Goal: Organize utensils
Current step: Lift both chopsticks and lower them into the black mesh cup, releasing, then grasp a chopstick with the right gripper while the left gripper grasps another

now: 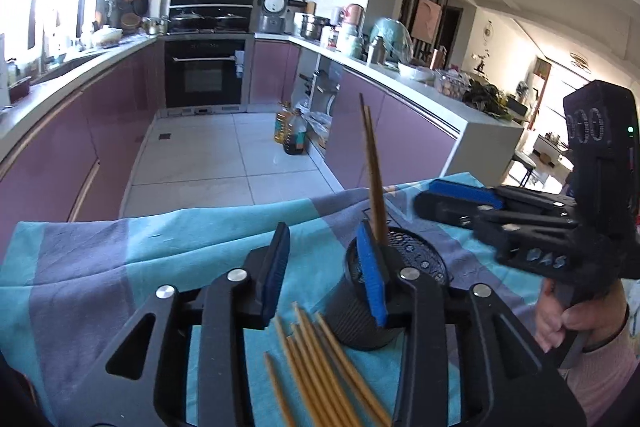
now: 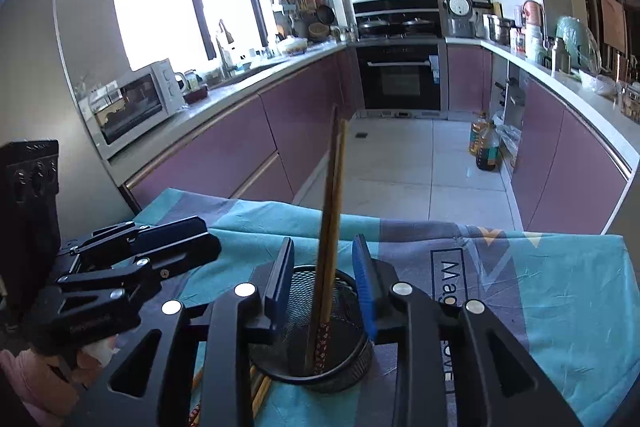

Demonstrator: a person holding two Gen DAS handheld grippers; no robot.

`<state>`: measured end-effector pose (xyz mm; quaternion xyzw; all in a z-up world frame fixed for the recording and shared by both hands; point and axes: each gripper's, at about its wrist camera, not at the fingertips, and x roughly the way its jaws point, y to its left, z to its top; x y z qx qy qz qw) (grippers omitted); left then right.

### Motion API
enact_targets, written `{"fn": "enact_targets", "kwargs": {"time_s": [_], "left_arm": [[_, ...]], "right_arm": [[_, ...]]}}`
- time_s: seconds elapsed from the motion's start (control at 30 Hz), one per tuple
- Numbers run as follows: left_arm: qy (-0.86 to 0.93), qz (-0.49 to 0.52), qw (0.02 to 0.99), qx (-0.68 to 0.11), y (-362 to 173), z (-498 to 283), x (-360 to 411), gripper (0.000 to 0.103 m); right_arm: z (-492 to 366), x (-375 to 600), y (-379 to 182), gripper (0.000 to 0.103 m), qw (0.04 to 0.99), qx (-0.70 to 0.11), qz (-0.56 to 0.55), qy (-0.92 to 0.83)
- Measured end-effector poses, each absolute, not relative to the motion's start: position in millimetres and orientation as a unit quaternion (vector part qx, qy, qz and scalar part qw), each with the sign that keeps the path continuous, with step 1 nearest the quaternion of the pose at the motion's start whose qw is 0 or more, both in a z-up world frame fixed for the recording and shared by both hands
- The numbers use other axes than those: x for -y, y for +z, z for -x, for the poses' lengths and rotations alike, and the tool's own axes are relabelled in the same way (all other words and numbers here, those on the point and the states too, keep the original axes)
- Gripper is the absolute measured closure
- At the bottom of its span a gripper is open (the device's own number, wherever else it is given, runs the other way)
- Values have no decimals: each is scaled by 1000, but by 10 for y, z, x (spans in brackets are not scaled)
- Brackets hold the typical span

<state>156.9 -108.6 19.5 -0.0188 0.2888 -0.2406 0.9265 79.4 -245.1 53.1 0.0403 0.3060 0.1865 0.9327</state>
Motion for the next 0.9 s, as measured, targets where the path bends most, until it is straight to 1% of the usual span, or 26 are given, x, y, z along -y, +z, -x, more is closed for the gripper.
{"fn": "enact_targets", "kwargs": {"time_s": [0.17,0.23,0.4,0.5,0.57,0.73,0.8,0.9], "left_arm": [[-225,10,927,-301,86,-1314,694,57],[-219,-5,923,-317,-41,-1249,605,56],[-214,-33,904,-369,-459,-1019,443,56],[-224,-24,889,-398,-680,-952,389,56],[-226,-18,880,-417,-820,-922,364,58],[-221,-24,876,-429,-1067,-819,379,58],[-222,-26,873,-433,-1122,-792,387,58],[-219,-34,872,-435,-1143,-792,425,60]], "right_arm": [[-335,2278,627,59,934,-279,15,224],[-218,2212,573,59,927,-288,29,237],[-104,2033,176,59,902,-349,40,250],[-129,1974,-89,60,889,-385,32,246],[-135,1927,-237,60,885,-400,35,234],[-172,1872,-485,63,876,-428,22,222],[-172,1854,-550,67,874,-434,16,216],[-188,1839,-605,70,873,-439,11,211]]}}
